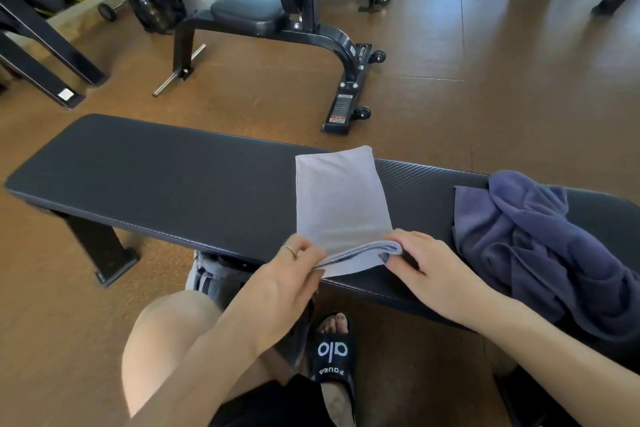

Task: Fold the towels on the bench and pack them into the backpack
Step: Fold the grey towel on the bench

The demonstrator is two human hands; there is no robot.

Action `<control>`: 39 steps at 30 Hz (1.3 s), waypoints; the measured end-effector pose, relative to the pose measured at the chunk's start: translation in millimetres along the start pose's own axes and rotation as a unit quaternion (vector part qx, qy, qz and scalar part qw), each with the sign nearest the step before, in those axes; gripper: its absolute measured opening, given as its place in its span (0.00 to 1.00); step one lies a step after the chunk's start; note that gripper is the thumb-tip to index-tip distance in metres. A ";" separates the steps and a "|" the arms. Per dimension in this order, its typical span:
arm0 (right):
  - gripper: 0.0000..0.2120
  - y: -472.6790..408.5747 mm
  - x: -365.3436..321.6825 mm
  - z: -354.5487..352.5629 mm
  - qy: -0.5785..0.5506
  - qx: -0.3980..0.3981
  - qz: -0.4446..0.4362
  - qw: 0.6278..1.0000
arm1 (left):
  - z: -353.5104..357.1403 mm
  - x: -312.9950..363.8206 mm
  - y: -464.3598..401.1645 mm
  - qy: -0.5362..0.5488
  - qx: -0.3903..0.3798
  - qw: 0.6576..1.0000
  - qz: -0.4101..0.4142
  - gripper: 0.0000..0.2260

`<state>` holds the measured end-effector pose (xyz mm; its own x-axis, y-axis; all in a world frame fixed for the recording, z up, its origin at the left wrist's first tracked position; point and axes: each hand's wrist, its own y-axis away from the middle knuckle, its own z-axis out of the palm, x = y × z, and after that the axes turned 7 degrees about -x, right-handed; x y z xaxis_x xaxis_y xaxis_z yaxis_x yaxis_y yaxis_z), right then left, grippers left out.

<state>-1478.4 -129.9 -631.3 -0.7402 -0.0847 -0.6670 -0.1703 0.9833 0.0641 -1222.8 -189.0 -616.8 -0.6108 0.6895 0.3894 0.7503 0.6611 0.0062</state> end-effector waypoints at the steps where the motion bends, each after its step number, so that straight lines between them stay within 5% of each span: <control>1: 0.09 -2.1 -1.4 -0.3 -0.001 0.013 0.009 1.000 | -2.3 -2.6 -2.5 0.026 0.009 1.000 -0.010 0.07; 6: 0.18 -12.0 -1.0 10.4 0.038 0.091 0.071 0.993 | -5.2 -8.1 -12.5 0.115 0.027 0.990 -0.072 0.07; 14: 0.18 -21.5 -6.1 31.4 0.076 0.189 0.153 0.967 | 4.7 -10.9 -27.6 0.171 0.049 0.974 -0.144 0.05; 20: 0.13 -20.0 -6.0 46.1 0.132 0.244 0.188 0.942 | 13.9 -8.8 -35.7 0.070 0.101 0.982 -0.144 0.04; 26: 0.08 -20.8 -9.7 36.9 0.064 0.254 0.167 0.951 | 10.2 -2.6 -37.6 -0.064 0.087 0.977 -0.182 0.06; 33: 0.10 -16.9 3.8 27.6 0.260 0.193 0.022 0.946 | 1.1 -8.4 -44.2 -0.229 0.004 0.973 0.022 0.24; 39: 0.20 -7.6 9.0 -0.4 0.295 0.056 -0.055 0.952 | -10.6 -21.6 -41.4 -0.210 -0.053 0.970 0.110 0.11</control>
<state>-1484.1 -138.3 -637.5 -0.9643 -0.2311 -0.1294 -0.2217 0.9715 -0.0836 -1238.0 -234.4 -615.8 -0.4648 0.8853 -0.0179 0.8827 0.4648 0.0687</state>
